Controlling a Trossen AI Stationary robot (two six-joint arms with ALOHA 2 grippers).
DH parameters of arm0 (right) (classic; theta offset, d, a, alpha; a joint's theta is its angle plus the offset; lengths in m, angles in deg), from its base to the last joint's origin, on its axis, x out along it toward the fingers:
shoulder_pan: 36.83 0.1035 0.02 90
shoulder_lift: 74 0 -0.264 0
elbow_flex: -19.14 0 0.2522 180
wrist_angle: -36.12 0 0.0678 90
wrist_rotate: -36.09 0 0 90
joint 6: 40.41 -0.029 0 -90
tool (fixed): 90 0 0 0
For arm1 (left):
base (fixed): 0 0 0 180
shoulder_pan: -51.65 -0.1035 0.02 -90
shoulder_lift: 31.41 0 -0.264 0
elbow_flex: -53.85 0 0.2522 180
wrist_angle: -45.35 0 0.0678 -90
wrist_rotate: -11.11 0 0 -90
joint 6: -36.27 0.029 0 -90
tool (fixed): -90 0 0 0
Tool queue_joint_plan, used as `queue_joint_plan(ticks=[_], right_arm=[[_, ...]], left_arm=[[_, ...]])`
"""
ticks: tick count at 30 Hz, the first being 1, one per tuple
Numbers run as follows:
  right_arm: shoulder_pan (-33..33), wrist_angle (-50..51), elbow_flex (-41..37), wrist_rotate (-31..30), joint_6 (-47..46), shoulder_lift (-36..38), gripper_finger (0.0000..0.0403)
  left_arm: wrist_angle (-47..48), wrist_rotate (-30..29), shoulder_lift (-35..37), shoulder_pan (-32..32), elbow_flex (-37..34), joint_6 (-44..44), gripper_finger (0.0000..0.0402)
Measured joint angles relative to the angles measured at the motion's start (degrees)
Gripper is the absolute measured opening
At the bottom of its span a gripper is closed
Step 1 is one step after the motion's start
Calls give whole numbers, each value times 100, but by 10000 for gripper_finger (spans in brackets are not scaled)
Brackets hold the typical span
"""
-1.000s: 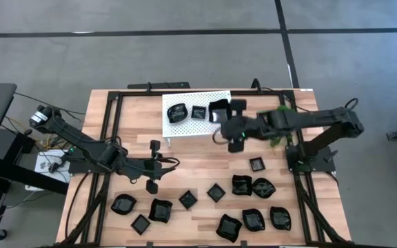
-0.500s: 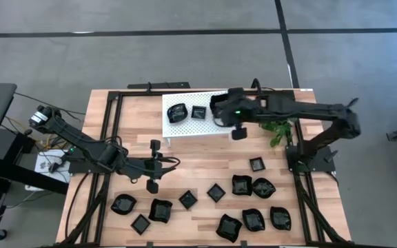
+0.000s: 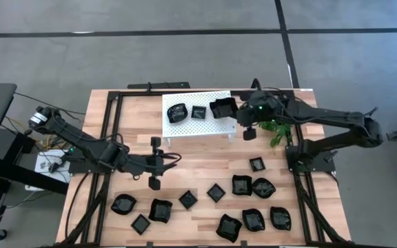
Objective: Pick & Place Mini shaped plates
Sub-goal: Stack the distorted square plate on top of the distorted square plate on the shelf
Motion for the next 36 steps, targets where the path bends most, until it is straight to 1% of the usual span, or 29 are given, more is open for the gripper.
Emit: queue_joint_plan(ticks=[4, 9, 17, 24, 28, 36], right_arm=[[-188, -286, -7, 47, 91, -115, 0], [-385, -234, 67, 458, 119, -318, 0], [-412, -297, 60, 472, 270, -771, 0], [-411, -317, 63, 464, 235, -716, 2], [-412, -294, 68, 450, 240, -742, 13], [-411, -305, 66, 444, 238, -751, 51]], left_arm=[[-18, 0, 0, -142, 0, -7, 106], [-21, 0, 0, -239, -2, -11, 106], [-41, 0, 0, -239, -2, -11, 106], [-41, 0, 0, -239, -2, -11, 106], [-41, 0, 0, -239, -2, -11, 106], [-40, 0, 0, -239, -2, -11, 106]])
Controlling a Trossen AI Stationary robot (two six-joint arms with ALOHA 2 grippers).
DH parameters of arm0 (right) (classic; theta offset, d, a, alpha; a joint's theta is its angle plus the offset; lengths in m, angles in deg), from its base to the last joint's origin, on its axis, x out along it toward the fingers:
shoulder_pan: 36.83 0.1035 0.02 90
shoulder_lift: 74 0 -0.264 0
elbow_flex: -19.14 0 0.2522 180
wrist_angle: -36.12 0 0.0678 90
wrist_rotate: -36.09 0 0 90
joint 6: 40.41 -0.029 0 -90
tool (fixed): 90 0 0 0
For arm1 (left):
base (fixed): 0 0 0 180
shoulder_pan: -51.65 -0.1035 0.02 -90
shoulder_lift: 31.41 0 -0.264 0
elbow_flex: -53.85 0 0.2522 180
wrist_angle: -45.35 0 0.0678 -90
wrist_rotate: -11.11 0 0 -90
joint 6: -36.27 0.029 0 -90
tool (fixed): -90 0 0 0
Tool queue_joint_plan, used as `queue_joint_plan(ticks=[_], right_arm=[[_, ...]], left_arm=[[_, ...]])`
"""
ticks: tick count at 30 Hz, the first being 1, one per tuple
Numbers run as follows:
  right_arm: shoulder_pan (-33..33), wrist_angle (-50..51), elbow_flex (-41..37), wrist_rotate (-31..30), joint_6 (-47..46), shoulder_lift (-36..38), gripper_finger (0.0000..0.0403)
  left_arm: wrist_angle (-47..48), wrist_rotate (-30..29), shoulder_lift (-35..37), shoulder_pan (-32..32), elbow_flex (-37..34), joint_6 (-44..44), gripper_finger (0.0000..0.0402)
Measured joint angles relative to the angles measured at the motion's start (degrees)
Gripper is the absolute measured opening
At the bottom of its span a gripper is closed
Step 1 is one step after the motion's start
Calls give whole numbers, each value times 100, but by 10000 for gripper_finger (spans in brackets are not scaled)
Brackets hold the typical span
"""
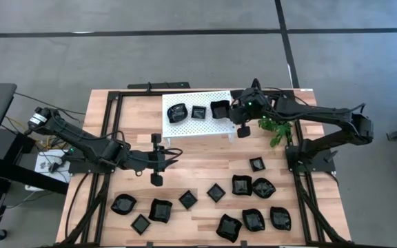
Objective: Pick & Place Mini shaped plates
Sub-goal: Stack the distorted square plate on top of the distorted square plate on the shelf
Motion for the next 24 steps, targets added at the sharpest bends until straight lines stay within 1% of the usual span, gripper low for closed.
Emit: queue_joint_plan(ticks=[6, 12, 15, 19, 21, 24], right_arm=[[114, 6, 29, -47, -136, 4, 67], [696, 35, 457, -50, -1057, 6, 67], [1046, 206, 607, -41, -1644, 10, 68], [1547, 411, 610, -33, -2189, -23, 68], [1812, 431, 610, -45, -2444, -123, 68], [2240, 432, 605, -309, -2683, -385, 68]], left_arm=[[-1, 0, 0, 0, 0, 0, 106], [1, 20, 0, 0, 0, -119, 106], [1, 299, 0, 0, 0, -494, 106], [10, 977, 0, 32, 0, -1009, 106], [16, 1211, -38, 111, -5, -1084, 106], [21, 1415, -133, 333, -118, -1148, 106]])
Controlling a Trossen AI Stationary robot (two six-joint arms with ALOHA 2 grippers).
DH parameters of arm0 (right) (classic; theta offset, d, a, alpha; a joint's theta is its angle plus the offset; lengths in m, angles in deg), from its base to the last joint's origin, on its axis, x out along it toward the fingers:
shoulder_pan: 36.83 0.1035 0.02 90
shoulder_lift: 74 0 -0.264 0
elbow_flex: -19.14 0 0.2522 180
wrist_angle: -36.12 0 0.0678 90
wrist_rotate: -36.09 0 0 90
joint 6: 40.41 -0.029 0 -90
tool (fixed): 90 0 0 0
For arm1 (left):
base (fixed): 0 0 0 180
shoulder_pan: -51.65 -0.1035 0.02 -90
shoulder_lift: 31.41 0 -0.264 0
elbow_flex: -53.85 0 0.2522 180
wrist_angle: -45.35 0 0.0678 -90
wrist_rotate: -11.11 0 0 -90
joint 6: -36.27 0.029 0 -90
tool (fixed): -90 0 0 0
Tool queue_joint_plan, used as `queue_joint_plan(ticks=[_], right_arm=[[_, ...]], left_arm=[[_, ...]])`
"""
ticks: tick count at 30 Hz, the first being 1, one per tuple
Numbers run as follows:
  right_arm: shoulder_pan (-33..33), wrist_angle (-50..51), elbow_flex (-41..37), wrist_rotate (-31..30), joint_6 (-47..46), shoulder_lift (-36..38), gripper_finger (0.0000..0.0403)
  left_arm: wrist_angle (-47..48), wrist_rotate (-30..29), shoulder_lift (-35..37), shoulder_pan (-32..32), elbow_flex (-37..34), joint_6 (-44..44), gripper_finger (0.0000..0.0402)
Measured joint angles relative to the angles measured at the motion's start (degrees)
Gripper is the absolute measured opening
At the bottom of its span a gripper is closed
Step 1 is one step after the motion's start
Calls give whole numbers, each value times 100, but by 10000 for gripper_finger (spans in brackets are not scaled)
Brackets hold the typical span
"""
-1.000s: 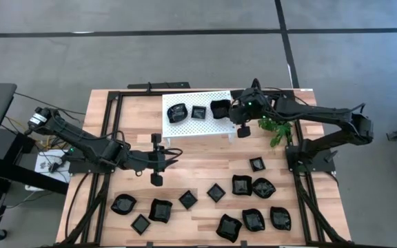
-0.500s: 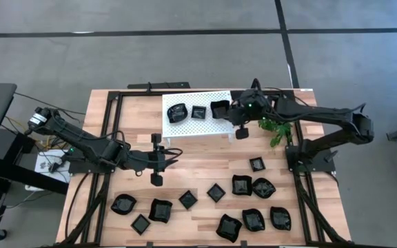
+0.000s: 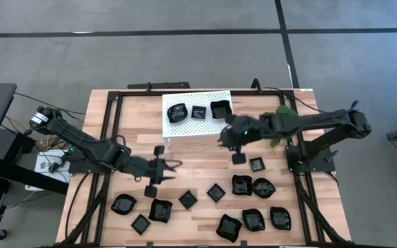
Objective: Pick & Place Mini shaped plates
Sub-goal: Stack the distorted square plate on top of the distorted square plate on the shelf
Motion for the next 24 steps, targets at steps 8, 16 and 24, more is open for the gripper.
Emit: queue_joint_plan(ticks=[8, 16, 24], right_arm=[[747, -293, 12, -277, -686, -1017, 68], [1108, -231, 732, -196, -1075, -2006, 68], [1279, 161, 1557, -223, -1045, -2696, 68]], left_arm=[[-23, 91, -581, 842, -265, -1405, 128], [-266, 434, -1395, 1540, -266, -2683, 163], [-704, 434, -1666, 2014, -260, -3292, 153]])
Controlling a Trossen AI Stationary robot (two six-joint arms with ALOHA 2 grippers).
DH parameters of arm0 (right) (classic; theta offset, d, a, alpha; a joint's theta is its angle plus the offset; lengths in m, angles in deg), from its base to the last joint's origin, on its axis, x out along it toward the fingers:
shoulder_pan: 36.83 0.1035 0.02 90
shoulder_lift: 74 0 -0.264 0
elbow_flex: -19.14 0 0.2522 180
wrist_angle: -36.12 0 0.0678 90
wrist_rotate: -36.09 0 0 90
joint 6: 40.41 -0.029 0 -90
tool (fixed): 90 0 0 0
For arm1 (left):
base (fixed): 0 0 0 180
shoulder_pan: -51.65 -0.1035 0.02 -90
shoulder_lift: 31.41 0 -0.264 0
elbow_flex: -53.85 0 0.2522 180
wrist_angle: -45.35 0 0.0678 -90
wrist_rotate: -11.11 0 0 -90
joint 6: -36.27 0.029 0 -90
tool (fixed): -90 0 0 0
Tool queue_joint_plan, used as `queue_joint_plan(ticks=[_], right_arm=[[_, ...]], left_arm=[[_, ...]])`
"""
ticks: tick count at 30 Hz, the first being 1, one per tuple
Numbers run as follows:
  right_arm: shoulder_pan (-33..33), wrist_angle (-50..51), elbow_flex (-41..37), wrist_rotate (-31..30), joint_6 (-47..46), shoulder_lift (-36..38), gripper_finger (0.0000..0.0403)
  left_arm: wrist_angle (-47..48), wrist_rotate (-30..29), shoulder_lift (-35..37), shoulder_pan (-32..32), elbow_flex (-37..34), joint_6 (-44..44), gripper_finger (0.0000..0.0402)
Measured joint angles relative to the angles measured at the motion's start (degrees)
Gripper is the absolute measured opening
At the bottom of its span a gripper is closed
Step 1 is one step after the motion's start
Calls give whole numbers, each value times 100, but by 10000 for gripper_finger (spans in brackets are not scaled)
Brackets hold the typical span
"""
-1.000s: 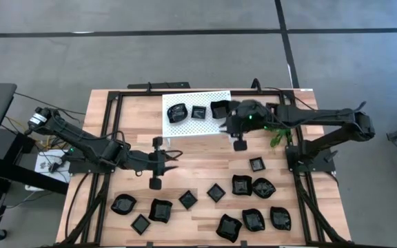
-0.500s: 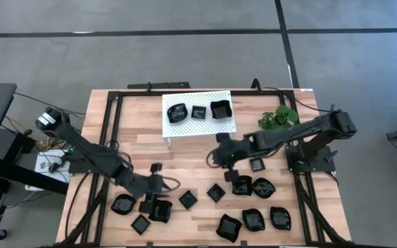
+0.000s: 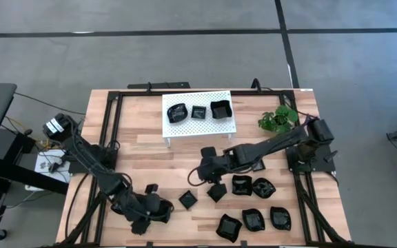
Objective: Pick & Place Mini shaped plates
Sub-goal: Stack the distorted square plate on top of the distorted square plate on the shelf
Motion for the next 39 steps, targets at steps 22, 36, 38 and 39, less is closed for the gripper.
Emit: queue_joint_plan(ticks=[22, 36, 38, 39], right_arm=[[6, -260, 143, -245, -6, -113, 68], [-6, -522, 141, 103, 594, -113, 127], [-33, -548, 141, 103, 609, -113, 148], [-35, -585, 141, 106, 627, -113, 158]], left_arm=[[-323, -73, -1020, 400, -3, -179, 141], [-323, -182, -1007, 259, 0, 50, 11], [-322, -178, -994, 228, 0, 127, 10], [-322, -179, -992, 206, 2, 220, 10]])
